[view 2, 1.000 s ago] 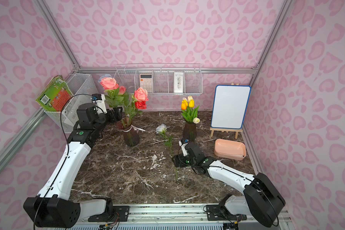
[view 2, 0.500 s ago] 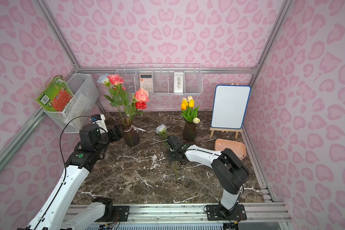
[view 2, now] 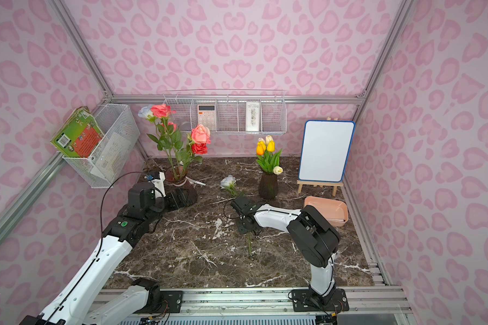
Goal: Arrange the flowers in different vases according to their variety
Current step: Pick up the flower at the center of the board.
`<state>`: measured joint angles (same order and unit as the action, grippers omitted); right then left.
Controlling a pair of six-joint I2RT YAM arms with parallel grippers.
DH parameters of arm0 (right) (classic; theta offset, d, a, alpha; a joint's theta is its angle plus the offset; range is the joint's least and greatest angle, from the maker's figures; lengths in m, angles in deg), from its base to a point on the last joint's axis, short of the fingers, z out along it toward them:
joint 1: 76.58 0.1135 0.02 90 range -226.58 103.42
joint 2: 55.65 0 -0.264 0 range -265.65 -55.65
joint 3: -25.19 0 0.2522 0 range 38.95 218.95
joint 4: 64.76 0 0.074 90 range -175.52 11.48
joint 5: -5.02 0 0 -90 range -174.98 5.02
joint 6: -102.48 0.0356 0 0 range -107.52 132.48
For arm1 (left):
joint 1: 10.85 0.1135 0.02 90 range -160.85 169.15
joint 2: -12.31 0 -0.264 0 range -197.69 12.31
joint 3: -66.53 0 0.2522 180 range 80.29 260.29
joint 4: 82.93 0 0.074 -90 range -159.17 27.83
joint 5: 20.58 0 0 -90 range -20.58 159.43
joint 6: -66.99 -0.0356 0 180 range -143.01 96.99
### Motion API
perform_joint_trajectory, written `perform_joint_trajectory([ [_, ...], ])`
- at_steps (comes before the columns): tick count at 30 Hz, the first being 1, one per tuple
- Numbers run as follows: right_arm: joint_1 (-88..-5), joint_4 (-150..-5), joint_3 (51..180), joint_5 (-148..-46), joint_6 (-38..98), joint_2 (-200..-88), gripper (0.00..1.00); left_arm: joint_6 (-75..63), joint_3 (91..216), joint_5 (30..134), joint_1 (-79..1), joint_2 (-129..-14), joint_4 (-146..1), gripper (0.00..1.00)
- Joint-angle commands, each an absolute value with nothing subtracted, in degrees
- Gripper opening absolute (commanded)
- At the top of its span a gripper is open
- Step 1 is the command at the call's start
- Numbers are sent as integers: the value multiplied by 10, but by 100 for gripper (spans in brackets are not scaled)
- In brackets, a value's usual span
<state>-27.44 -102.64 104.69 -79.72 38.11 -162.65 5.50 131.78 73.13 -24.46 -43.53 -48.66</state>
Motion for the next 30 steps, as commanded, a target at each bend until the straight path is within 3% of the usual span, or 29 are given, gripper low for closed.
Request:
perform_joint_trajectory([
  [1, -263, -1050, 1034, -802, 401, -1623, 30, 58, 1315, 749, -252, -439, -470, 99],
  [3, -258, -1050, 1022, -805, 411, -1618, 29, 58, 1312, 756, -254, -443, -467, 99],
  [10, -254, -1031, 999, -817, 425, -1609, 1, 64, 1305, 789, -261, -449, -472, 99],
  [26, -265, -791, 890, -849, 432, -1445, 0, 146, 1226, 901, -313, -465, -586, 98],
  [30, -264, -728, 858, -864, 431, -1400, 0, 175, 1218, 937, -346, -502, -648, 91],
])
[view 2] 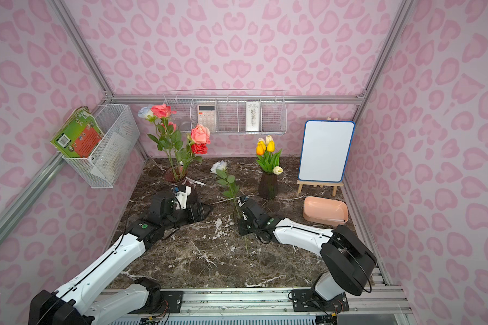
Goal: Arrange the flowers in different vases according to their variety
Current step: Pick up the flower at the center of the board.
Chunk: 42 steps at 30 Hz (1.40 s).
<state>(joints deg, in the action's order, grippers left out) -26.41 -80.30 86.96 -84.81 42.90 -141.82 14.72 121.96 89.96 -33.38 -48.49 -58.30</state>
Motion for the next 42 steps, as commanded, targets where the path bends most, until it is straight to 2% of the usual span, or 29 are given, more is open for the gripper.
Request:
perform_joint_trajectory([
  [1, -265, -709, 848, -871, 432, -1386, 0, 184, 1218, 944, -354, -513, -661, 88],
  [9, -267, -611, 794, -944, 427, -1335, 0, 226, 1219, 974, -397, -584, -799, 64],
  [11, -267, -600, 788, -958, 426, -1333, 0, 229, 1226, 977, -402, -599, -815, 60],
  [17, -267, -573, 770, -987, 427, -1324, 0, 228, 1248, 981, -406, -633, -832, 42],
  [25, -267, -571, 756, -991, 426, -1302, 0, 224, 1263, 970, -406, -652, -827, 40],
  [28, -267, -572, 753, -993, 425, -1296, 0, 223, 1272, 972, -406, -656, -824, 28],
  [33, -267, -572, 741, -988, 428, -1284, 0, 218, 1290, 976, -409, -658, -806, 1],
  [36, -267, -572, 731, -981, 431, -1275, 0, 208, 1305, 980, -416, -657, -788, 0],
  [39, -268, -580, 722, -960, 429, -1259, 20, 178, 1337, 975, -433, -654, -741, 0],
  [40, -268, -585, 716, -940, 429, -1249, 33, 156, 1354, 967, -444, -653, -711, 0],
  [42, -268, -589, 702, -902, 431, -1225, 42, 111, 1393, 944, -466, -653, -643, 0],
])
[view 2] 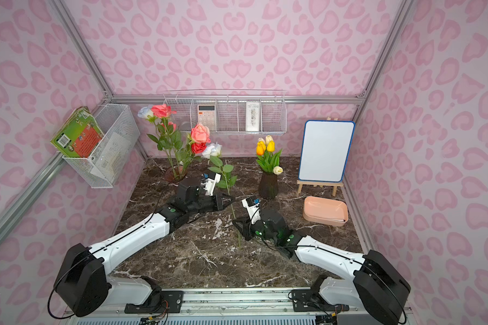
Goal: Arrange the flowers in different vases according to their variety
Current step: Pick up the flower at the center of the board.
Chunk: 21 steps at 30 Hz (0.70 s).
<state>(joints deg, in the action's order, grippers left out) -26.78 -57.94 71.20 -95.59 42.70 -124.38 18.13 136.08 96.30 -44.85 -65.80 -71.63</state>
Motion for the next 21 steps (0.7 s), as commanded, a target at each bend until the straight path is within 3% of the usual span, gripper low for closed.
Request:
perform_joint_trajectory([
  [1, -271, -589, 692, -883, 434, -1211, 48, 90, 1412, 933, -476, -653, -615, 0],
  [7, -300, -611, 651, -841, 449, -1140, 77, 4, 1505, 880, -487, -634, -490, 0],
  [16, -337, -637, 625, -840, 456, -1084, 90, -122, 1589, 696, -470, -545, -431, 0],
  [21, -346, -646, 618, -841, 453, -1067, 99, -150, 1615, 653, -427, -513, -415, 0],
])
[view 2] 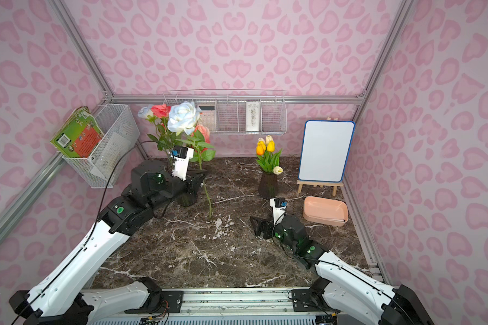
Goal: Arrange the flowers in different vases according to their variety
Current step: Insert the flower into the vase.
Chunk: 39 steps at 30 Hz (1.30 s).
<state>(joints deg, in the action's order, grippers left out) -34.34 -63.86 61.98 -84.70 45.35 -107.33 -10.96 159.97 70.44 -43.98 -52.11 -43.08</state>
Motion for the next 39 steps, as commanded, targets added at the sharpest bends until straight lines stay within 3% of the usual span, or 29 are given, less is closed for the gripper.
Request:
perform_joint_trajectory([
  [1, -347, -648, 618, -839, 451, -1063, 99, -158, 1625, 640, -420, -511, -408, 0],
  [10, -353, -654, 600, -836, 447, -1027, 99, -193, 1707, 608, -306, -535, -386, 0],
  [18, -362, -661, 593, -838, 443, -1002, 99, -203, 1744, 640, -227, -590, -427, 0],
  [31, -366, -665, 583, -842, 432, -981, 99, -190, 1694, 742, -147, -704, -630, 0],
  [39, -376, -650, 571, -854, 435, -974, 99, -192, 1641, 755, -129, -724, -675, 0],
])
